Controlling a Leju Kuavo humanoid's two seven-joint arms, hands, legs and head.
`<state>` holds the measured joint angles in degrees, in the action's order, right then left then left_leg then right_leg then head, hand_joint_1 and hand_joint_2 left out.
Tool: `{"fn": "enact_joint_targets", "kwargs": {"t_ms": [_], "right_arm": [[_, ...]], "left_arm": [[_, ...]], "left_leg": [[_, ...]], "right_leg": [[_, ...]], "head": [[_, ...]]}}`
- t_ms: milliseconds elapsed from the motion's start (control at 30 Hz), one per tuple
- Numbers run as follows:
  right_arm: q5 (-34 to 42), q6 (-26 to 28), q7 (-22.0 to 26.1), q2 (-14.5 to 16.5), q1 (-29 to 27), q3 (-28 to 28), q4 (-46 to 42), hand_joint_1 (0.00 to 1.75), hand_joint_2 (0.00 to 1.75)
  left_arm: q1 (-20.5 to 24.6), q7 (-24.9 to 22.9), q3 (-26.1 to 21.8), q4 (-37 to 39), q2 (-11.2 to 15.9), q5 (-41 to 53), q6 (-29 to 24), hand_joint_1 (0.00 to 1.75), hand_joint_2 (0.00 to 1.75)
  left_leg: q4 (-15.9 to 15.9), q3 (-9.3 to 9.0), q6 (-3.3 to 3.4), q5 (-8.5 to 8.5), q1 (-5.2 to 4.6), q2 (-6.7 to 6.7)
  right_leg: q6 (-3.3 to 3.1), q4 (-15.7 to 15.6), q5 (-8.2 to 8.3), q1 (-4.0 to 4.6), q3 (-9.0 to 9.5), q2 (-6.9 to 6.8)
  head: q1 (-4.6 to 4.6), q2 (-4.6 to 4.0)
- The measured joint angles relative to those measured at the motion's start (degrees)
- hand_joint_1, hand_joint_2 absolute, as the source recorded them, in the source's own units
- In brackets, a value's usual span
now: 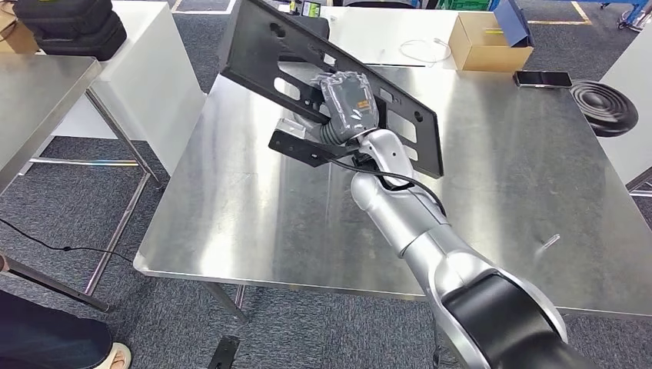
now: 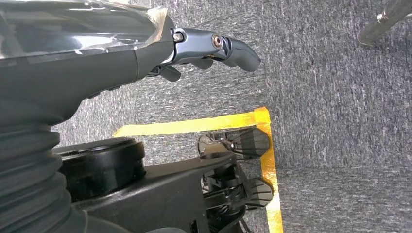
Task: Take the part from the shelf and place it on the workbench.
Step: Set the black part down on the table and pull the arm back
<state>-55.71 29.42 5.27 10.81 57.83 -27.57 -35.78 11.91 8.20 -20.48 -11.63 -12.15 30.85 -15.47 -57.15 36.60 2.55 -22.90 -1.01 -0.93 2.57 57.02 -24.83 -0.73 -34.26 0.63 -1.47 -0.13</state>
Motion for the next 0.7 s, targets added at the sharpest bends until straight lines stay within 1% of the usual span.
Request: {"fn": "enact_joint_targets", "kwargs": {"t_ms": [100,200,267,400,533,633,700], "right_arm": [[-1.3,1.1,-3.5,-1.2,2.2,1.1,4.5,1.75,1.75],[-2.9,1.4,-4.9,-3.2,4.4,2.3,8.5,1.75,1.75],[-3.8,1.6,-5.8,-4.0,5.2,2.7,10.2,1.75,1.75],[-5.2,1.9,-9.2,-5.7,6.1,3.8,12.7,1.75,1.75],[-5.2,2.0,-11.5,-9.0,6.6,6.0,14.8,1.75,1.75],[-5.2,2.0,-12.0,-11.7,6.6,7.6,16.2,1.75,1.75],[-5.2,2.0,-12.1,-12.9,6.6,8.4,16.9,1.75,1.75]], "left_arm": [[0.1,-0.4,0.3,0.0,-0.2,0.6,0.0,0.0,1.75],[0.1,-0.6,0.8,0.0,-0.2,0.9,0.1,0.0,1.75],[0.2,-0.7,0.9,0.0,-0.2,1.0,0.2,0.0,1.75],[0.5,-0.4,1.0,0.0,-0.3,1.0,0.2,0.0,1.75],[0.5,0.5,0.9,0.0,-0.2,0.4,0.2,0.0,1.75],[0.4,0.9,0.7,0.0,-0.1,0.0,0.2,0.0,1.75],[0.3,1.0,0.6,0.0,0.0,-0.1,0.2,0.0,1.75]], "left_leg": [[-0.1,0.07,0.04,-0.02,-0.08,-0.02],[-0.2,0.11,0.11,-0.07,-0.14,-0.06],[-0.2,0.1,0.15,-0.1,-0.18,0.0],[-0.2,0.09,0.19,-0.09,-0.19,-0.01],[-0.2,0.12,0.2,-0.09,-0.19,-0.18],[-0.2,0.16,0.23,-0.11,-0.24,-0.18],[-0.2,0.16,0.27,-0.13,-0.28,-0.07]], "right_leg": [[0.02,0.0,0.01,-0.06,0.01,-0.01],[0.04,0.0,0.02,-0.11,0.05,-0.01],[0.07,0.0,0.04,-0.15,0.02,0.04],[0.08,0.0,0.05,-0.19,0.0,0.01],[0.08,0.0,0.04,-0.18,0.04,-0.12],[0.09,0.0,0.04,-0.19,0.04,-0.1],[0.09,0.0,0.05,-0.2,0.01,0.0]], "head": [[0.0,0.0],[0.02,0.0],[0.0,0.0],[-0.01,0.0],[-0.01,0.0],[0.0,0.0],[-0.01,0.0]]}}
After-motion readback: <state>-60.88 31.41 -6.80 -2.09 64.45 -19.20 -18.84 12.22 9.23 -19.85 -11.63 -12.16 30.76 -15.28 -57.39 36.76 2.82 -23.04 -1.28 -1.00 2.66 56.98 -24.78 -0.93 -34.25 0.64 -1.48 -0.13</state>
